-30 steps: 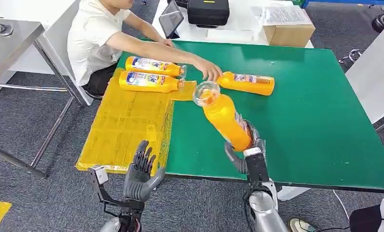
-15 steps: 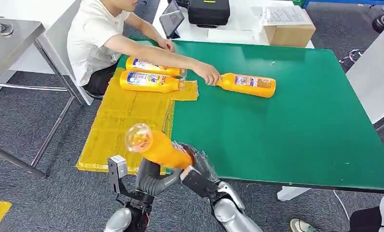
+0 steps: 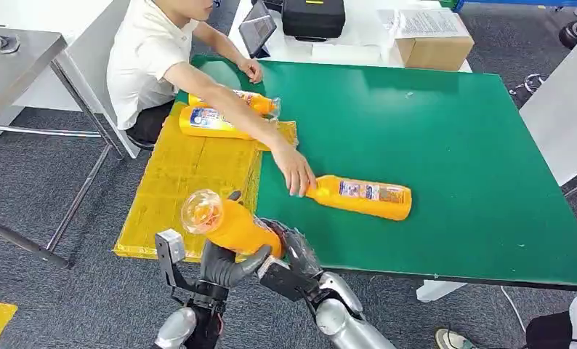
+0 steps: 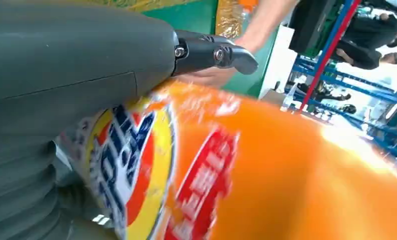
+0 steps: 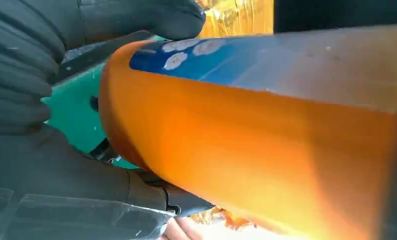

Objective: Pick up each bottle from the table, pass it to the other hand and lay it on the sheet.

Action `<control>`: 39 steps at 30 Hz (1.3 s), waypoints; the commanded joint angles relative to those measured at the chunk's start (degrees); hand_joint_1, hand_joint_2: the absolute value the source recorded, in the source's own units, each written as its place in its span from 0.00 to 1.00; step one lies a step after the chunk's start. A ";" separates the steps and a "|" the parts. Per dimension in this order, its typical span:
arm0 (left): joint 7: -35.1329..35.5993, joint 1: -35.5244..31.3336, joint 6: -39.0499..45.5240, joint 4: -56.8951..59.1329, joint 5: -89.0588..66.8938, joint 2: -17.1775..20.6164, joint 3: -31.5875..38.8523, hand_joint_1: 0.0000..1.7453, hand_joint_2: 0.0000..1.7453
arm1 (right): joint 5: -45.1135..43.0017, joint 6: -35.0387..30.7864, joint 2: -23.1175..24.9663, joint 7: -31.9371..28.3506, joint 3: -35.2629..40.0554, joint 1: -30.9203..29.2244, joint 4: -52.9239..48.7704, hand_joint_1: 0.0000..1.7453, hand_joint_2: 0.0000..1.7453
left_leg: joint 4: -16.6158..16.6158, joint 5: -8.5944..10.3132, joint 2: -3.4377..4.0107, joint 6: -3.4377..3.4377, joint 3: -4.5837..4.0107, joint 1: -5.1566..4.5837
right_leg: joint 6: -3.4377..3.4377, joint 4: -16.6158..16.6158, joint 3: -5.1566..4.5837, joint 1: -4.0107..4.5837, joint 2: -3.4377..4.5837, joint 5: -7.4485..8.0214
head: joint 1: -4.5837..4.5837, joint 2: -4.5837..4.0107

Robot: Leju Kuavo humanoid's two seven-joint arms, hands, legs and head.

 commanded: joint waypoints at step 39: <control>-9.72 -8.45 25.16 0.09 -15.96 0.67 13.79 1.00 1.00 | 20.08 -27.06 7.72 -12.37 -30.85 12.40 -14.33 0.00 1.00 | -0.01 -0.05 -0.12 -0.09 0.07 0.01 | -0.09 0.08 0.07 0.01 -0.10 -0.11 | -0.02 0.00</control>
